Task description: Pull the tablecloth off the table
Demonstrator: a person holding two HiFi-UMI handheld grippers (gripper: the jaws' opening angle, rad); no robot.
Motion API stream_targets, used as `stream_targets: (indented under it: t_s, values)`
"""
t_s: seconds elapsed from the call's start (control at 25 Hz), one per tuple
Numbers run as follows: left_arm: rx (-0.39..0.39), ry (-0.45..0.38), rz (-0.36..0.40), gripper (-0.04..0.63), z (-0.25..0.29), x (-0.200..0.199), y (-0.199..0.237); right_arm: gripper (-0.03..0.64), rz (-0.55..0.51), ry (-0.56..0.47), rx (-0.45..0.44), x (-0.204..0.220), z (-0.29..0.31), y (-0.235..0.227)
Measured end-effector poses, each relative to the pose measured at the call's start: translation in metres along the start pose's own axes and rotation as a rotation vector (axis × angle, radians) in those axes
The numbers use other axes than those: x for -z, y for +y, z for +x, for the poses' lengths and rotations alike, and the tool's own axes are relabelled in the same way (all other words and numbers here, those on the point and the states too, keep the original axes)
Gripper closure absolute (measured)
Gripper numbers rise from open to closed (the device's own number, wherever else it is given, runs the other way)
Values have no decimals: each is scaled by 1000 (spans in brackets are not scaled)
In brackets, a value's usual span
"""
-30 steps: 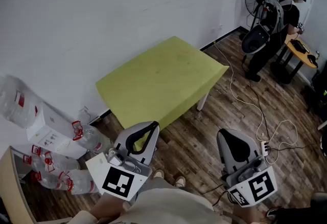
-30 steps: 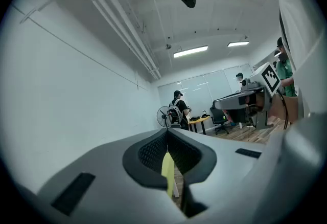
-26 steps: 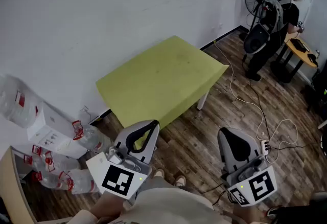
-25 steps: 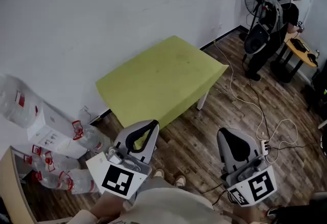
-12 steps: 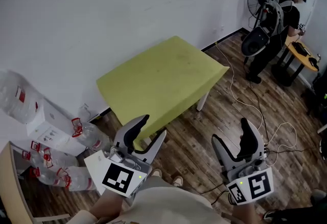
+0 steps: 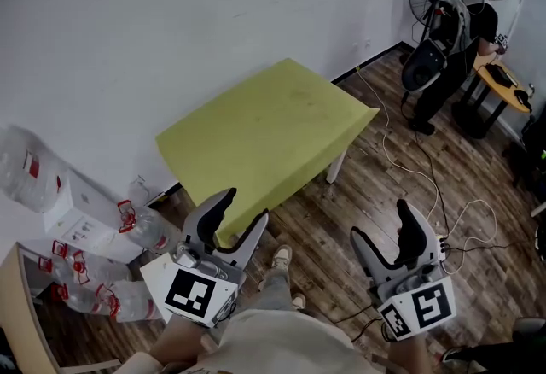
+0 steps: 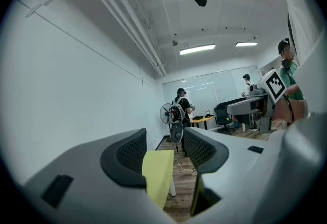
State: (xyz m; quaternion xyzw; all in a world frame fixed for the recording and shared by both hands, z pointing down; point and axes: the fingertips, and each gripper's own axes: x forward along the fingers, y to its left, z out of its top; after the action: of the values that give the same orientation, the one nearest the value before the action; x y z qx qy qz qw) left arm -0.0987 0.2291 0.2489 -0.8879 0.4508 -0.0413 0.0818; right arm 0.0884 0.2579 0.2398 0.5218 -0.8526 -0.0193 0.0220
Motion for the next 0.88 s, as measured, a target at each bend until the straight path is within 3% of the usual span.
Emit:
stream_targets:
  t_s: [0.44,0.88]
  values:
    - [15,14,-16,368,62,24,34,244,7,46,39,16,55,-42]
    - [-3,79,-36,345,161,67,123,244,31,112,14,44,184,-93]
